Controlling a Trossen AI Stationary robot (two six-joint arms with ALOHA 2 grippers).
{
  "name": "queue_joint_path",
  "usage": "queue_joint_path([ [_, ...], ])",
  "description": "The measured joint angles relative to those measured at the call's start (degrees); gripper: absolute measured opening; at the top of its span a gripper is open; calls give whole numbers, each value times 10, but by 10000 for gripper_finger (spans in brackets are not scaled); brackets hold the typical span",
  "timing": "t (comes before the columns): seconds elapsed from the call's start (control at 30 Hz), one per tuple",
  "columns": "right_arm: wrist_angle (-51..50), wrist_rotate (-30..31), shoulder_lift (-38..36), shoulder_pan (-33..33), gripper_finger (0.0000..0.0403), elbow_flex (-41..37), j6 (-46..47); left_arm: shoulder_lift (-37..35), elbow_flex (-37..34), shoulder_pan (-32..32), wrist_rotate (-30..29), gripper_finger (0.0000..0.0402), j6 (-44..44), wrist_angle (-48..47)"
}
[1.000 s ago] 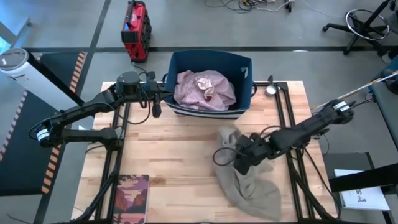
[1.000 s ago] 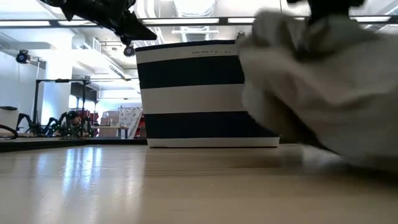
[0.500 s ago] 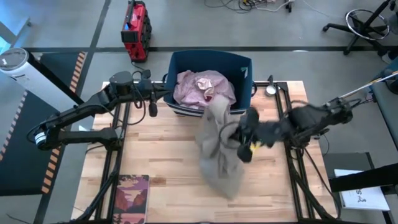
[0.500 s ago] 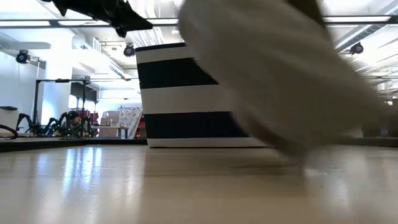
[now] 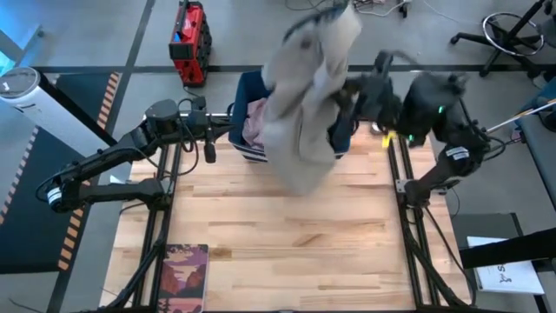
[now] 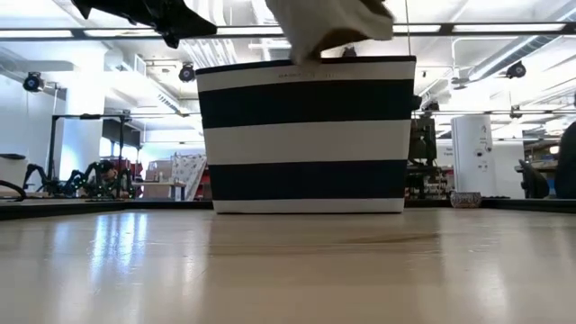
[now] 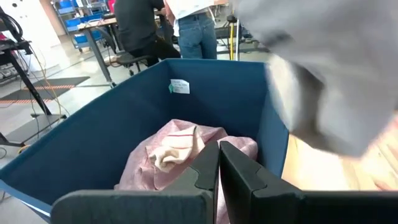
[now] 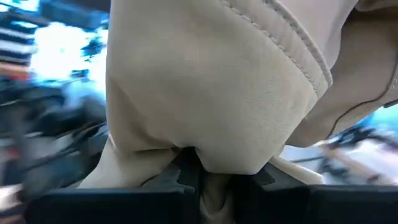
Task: Sort clothes
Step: Put the light brown jacket into the blue laundry organizer
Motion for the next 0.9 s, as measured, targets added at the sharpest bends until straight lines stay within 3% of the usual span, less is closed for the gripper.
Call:
queue_joint_path([
  [0.27, 118, -21, 27, -138, 30, 2, -153, 2, 0, 0, 0, 0, 0, 2],
  [0.53, 140, -108, 69, -264, 30, 2, -143, 3, 0, 0, 0, 0, 0, 3],
  [0.63, 98, -120, 82, -280, 30, 2, -112, 2, 0, 0, 0, 0, 0, 3],
  [0.73, 7, -156, 89, -283, 30, 2, -62, 2, 0, 0, 0, 0, 0, 2],
  [0.9, -149, -163, 126, -284, 30, 1, 6, 1, 0, 0, -3, 0, 0, 2],
])
